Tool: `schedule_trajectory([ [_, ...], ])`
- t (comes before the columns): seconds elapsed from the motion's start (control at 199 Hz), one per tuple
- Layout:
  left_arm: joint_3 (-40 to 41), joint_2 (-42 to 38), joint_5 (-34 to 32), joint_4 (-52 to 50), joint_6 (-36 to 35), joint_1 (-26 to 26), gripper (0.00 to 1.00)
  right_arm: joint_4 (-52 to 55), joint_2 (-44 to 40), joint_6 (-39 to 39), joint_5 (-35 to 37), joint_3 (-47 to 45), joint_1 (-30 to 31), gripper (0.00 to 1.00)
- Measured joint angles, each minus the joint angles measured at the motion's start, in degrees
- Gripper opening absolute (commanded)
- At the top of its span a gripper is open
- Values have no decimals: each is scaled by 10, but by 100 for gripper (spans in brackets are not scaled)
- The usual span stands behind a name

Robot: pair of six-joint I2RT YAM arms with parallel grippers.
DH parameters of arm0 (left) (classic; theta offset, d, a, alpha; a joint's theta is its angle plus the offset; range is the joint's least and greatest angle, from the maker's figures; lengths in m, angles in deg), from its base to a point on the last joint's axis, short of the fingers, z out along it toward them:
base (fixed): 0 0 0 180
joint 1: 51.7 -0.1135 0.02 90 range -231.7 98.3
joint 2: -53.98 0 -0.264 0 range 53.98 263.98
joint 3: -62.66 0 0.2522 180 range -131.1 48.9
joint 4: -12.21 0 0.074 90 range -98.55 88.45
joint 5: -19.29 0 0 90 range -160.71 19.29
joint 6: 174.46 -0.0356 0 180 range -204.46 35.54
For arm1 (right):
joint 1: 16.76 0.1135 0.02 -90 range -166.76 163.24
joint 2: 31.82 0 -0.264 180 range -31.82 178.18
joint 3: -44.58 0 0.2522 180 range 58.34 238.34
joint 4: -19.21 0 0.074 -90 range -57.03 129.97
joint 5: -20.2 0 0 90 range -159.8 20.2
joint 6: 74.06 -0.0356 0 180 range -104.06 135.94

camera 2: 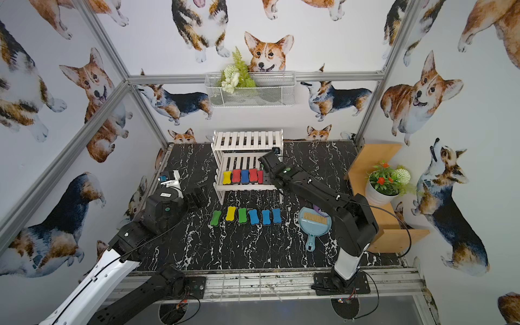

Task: Remove the whiteboard erasers from the shelf
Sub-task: Pick up the whiteboard eraser from the shelf.

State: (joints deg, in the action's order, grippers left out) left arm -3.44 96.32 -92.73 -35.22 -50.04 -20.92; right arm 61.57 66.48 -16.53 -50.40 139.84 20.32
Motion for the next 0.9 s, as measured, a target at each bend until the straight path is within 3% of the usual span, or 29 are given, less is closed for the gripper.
schedule_trajectory([
  [0.905,14,-9,-3,-1,1,0,100,-5,36,-19,1,18,-4,47],
])
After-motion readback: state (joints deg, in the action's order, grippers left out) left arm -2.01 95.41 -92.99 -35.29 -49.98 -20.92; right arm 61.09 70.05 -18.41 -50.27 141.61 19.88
